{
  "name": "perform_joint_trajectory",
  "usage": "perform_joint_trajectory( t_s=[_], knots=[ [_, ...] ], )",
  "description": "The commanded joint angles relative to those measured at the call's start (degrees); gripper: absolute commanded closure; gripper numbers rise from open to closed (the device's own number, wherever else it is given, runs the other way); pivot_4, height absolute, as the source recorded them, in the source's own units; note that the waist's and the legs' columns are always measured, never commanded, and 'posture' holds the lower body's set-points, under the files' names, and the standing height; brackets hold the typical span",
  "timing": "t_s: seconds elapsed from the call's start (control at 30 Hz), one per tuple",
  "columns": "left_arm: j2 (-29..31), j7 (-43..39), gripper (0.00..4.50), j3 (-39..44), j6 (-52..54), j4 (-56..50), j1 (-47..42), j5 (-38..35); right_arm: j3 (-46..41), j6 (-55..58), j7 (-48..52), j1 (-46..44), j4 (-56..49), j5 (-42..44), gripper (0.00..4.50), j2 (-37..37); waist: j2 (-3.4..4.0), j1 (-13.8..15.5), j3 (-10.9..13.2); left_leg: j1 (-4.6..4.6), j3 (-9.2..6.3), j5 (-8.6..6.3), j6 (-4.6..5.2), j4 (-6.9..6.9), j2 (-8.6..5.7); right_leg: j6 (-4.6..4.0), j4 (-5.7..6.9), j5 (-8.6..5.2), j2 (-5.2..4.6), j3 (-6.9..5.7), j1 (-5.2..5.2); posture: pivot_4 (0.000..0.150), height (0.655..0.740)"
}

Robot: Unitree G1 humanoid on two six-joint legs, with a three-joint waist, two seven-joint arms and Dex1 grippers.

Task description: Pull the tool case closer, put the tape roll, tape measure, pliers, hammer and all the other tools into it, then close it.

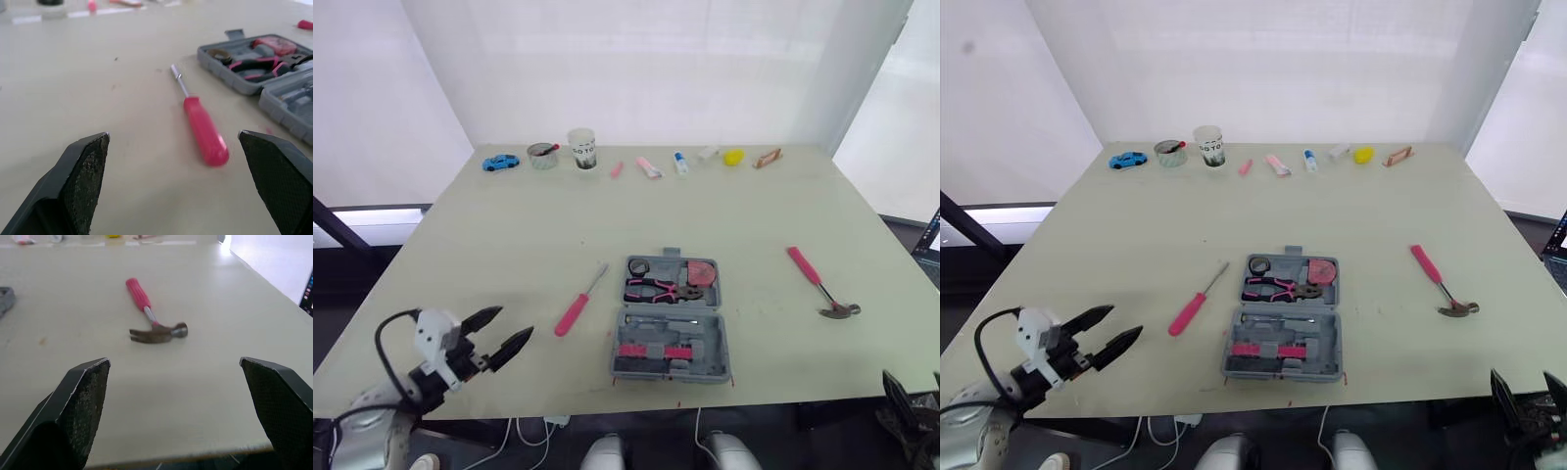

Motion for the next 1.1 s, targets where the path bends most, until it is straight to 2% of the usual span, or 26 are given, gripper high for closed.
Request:
perform_joint_trajectory(
  t_s=[0.03, 0.27, 0.4, 0.57, 0.8, 1.1],
  knots=[
    [1.0, -0.9, 0.0, -2.0, 0.7, -3.2, -2.8, 0.3, 0.9, 4.4, -2.4, -2.8, -3.5, 0.3, 0.02, -3.0, 0.0, 0.1, 0.0, 0.02, -0.01, 0.0, 0.0, 0.0, -0.01, 0.0, 0.0, 0.0, 0.01, -0.01, 0.03, 0.15, 0.74],
    [2.1, -4.9, 0.0, -7.0, 3.8, -6.9, -8.9, -1.1, 4.1, 12.2, -2.1, -12.0, -0.6, -1.0, 0.02, -11.2, 0.01, 0.1, 0.0, 0.0, -0.01, 0.01, 0.02, -0.01, -0.31, 0.0, -0.02, 0.0, 0.05, -0.06, 0.11, 0.15, 0.74],
    [3.5, -9.1, 0.0, -9.3, 6.5, -9.7, -11.8, -2.9, 5.6, 14.8, 0.9, -19.7, 8.7, -2.6, 0.02, -17.7, -0.02, 0.1, 0.0, -0.01, 0.12, 0.02, 0.03, 0.03, -0.34, 0.01, -0.04, 0.0, 0.11, -0.09, 0.17, 0.15, 0.74],
    [6.0, -13.5, 0.0, -11.1, 9.7, -12.3, -13.6, -4.2, 6.4, 17.0, 4.7, -24.2, 16.3, -3.5, 0.02, -22.4, -0.01, 0.1, 0.0, -0.01, 0.01, 0.02, 0.04, -0.01, -0.33, 0.0, -0.05, -0.01, 0.24, -0.1, 0.2, 0.15, 0.74],
    [6.1, -16.0, 0.0, -13.2, 11.2, -12.7, -18.9, -4.1, 10.2, 18.2, 6.7, -35.0, 29.7, -6.6, 0.02, -25.5, -0.01, 0.0, 0.1, 0.04, 0.02, 0.02, 0.04, 0.09, -0.32, 0.05, -0.04, 0.01, 0.33, 0.01, 0.27, 0.15, 0.74],
    [5.9, -17.7, 0.0, -15.0, 14.4, -17.5, -20.4, -6.0, 16.8, 18.4, 10.2, -48.6, 42.3, -11.1, 0.02, -26.0, 0.02, -0.1, 0.1, 0.0, -0.06, 0.02, 0.05, 0.04, -0.28, 0.24, -0.07, 0.14, 0.47, 0.05, 0.25, 0.15, 0.74]
  ],
)
